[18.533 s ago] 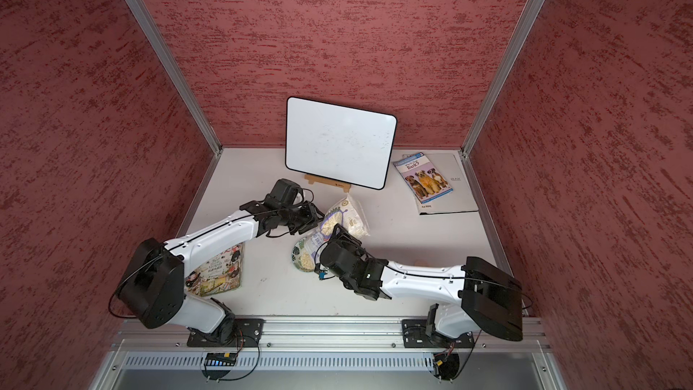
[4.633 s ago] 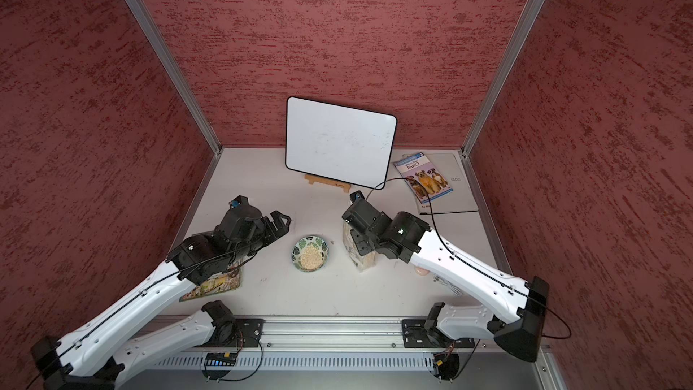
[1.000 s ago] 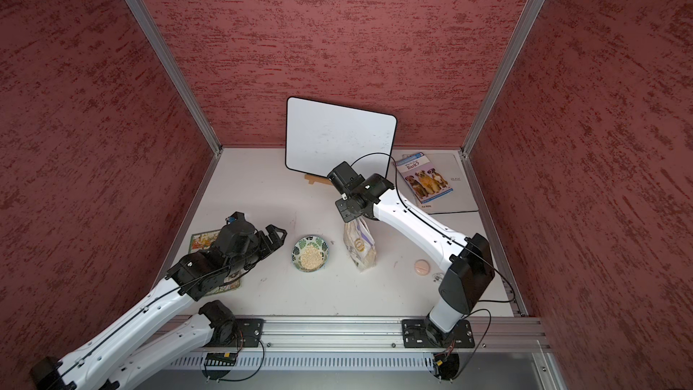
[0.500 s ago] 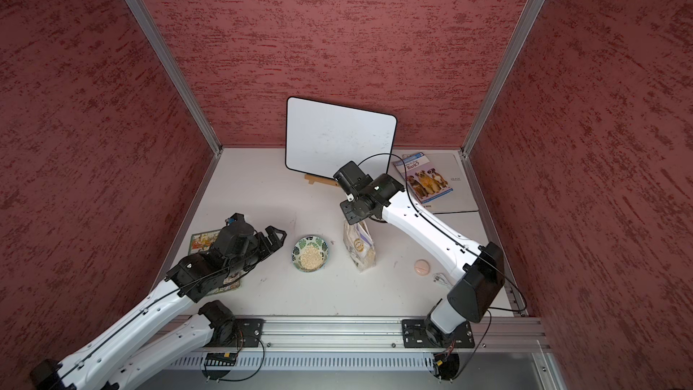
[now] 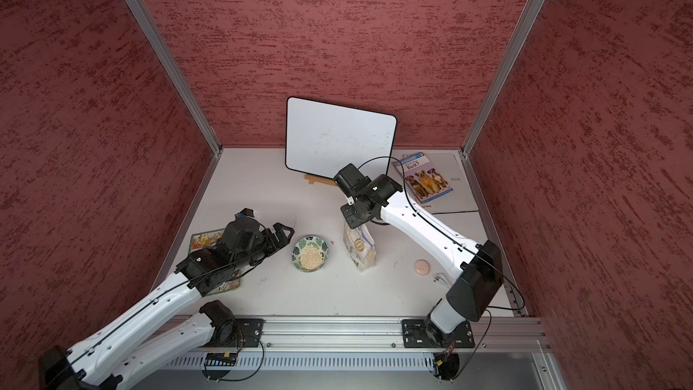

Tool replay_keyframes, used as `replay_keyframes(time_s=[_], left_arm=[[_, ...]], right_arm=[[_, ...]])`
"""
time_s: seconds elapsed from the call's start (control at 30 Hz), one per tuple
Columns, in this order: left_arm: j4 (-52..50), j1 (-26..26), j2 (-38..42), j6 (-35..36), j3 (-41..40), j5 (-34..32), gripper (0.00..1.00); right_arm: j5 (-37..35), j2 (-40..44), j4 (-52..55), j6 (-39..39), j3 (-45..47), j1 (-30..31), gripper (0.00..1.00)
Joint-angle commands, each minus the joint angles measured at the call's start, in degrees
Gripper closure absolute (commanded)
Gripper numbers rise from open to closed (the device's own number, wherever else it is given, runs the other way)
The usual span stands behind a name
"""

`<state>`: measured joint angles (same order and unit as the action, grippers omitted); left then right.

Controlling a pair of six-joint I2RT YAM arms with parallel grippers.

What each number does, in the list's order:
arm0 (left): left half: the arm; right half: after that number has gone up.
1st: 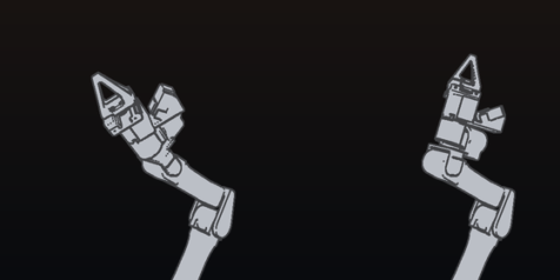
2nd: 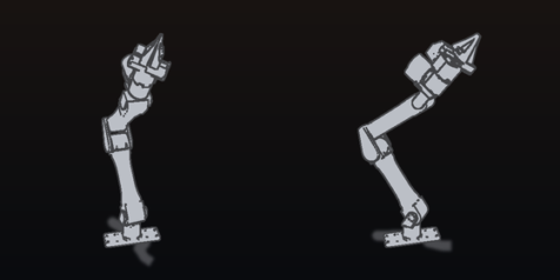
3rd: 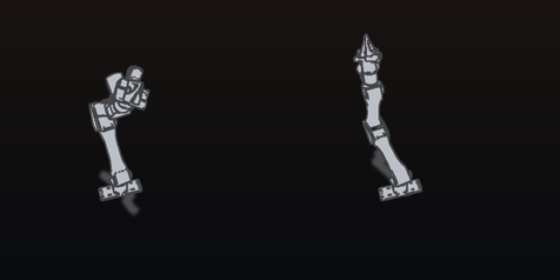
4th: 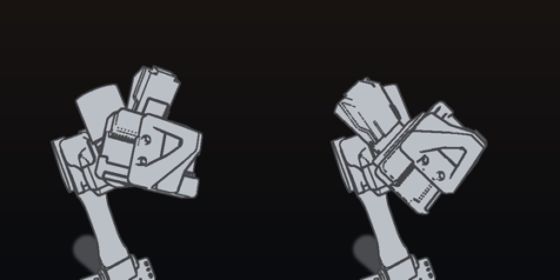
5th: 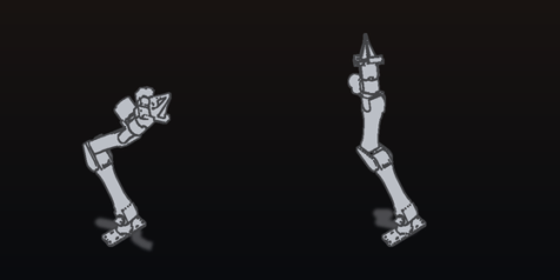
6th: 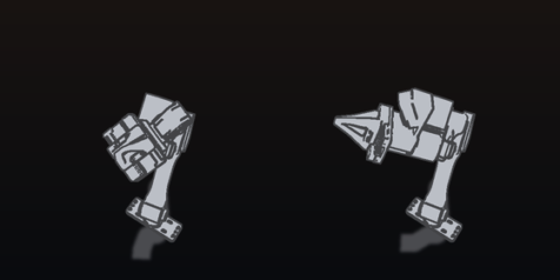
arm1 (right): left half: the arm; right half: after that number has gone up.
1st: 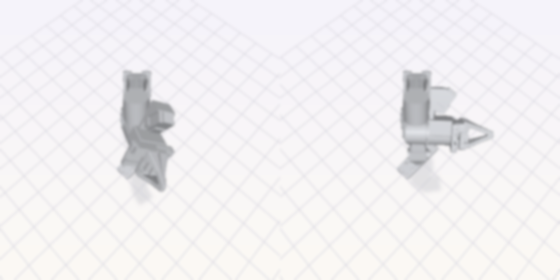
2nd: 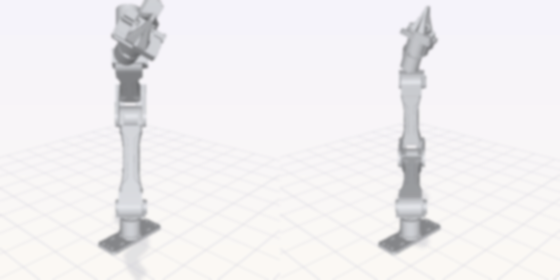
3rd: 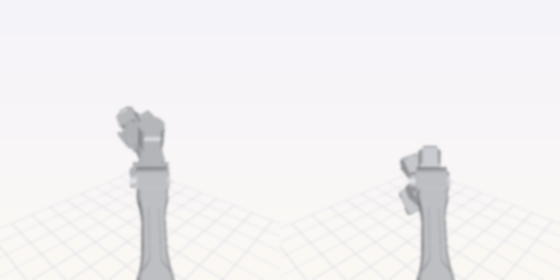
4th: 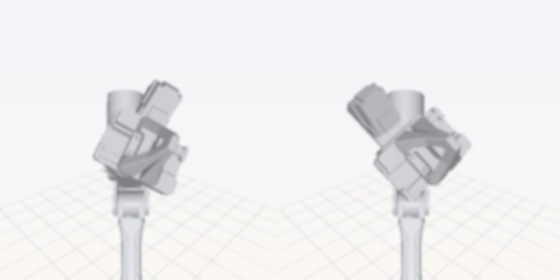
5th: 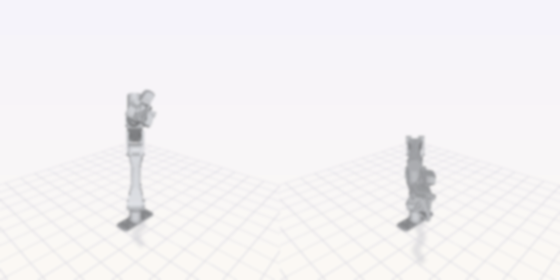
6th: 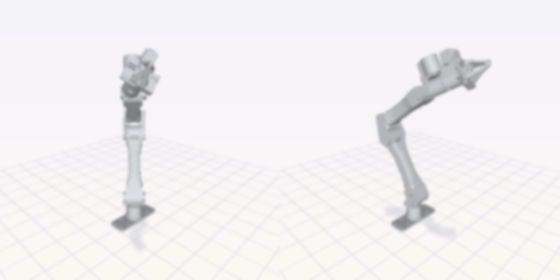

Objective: Pour the oats into the breakfast bowl
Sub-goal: Close the oats bag at the center of the board.

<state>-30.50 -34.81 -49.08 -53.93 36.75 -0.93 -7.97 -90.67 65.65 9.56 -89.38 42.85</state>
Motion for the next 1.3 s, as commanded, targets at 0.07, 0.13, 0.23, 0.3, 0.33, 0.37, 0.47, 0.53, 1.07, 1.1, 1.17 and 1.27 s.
replay_keyframes(time_s=[0.07, 0.13, 0.23, 0.3, 0.33, 0.37, 0.47, 0.53, 1.07, 1.1, 1.17, 1.27], left_arm=[[13.20, 0.61, -10.85, 10.32, 8.00, 8.81, 0.00], [15.64, 0.62, -15.63, 13.74, 12.08, 13.71, 0.00], [18.22, 0.68, -20.84, 17.46, 15.44, 18.78, 0.00], [19.65, 1.14, -22.97, 18.10, 16.11, 20.16, 0.00], [20.17, 1.36, -24.00, 18.24, 16.42, 21.12, 0.01], [20.51, 1.47, -24.92, 18.46, 16.75, 21.67, 0.01], [20.60, 1.52, -27.29, 18.22, 17.49, 22.44, 0.01], [21.56, 1.50, -28.25, 17.72, 17.37, 23.45, 0.02], [22.24, 1.40, -24.94, 15.93, 12.04, 22.66, 0.02], [22.24, 1.41, -24.60, 15.90, 11.75, 22.56, 0.02], [22.17, 1.42, -23.94, 15.90, 11.36, 22.43, 0.02], [21.15, 1.41, -23.25, 16.02, 11.12, 21.96, 0.02]], right_arm=[[1.64, 3.02, 0.53, -2.91, -1.90, -0.62, 1.00], [1.87, 2.83, 1.57, -2.11, -2.35, -0.60, 0.68], [1.99, 3.93, 1.83, -0.75, -0.65, -0.59, 0.49], [2.59, 5.03, 1.63, 0.04, 0.76, -0.58, 0.50], [2.98, 5.23, 1.55, 0.56, 1.46, -0.62, 0.53], [3.26, 5.69, 1.39, 1.00, 2.13, -0.59, 0.55], [3.31, 6.25, 0.87, 2.04, 4.14, -0.58, 0.60], [3.38, 6.21, 0.76, 2.42, 4.91, -0.58, 0.62], [1.20, 7.00, 0.92, 3.78, 7.19, -0.53, 1.00], [1.27, 6.95, 1.00, 3.84, 7.02, -0.49, 1.00], [1.37, 8.16, 1.69, 4.16, 6.43, -0.49, 0.94], [2.21, 9.64, 2.50, 4.73, 6.74, -0.49, 0.69]])
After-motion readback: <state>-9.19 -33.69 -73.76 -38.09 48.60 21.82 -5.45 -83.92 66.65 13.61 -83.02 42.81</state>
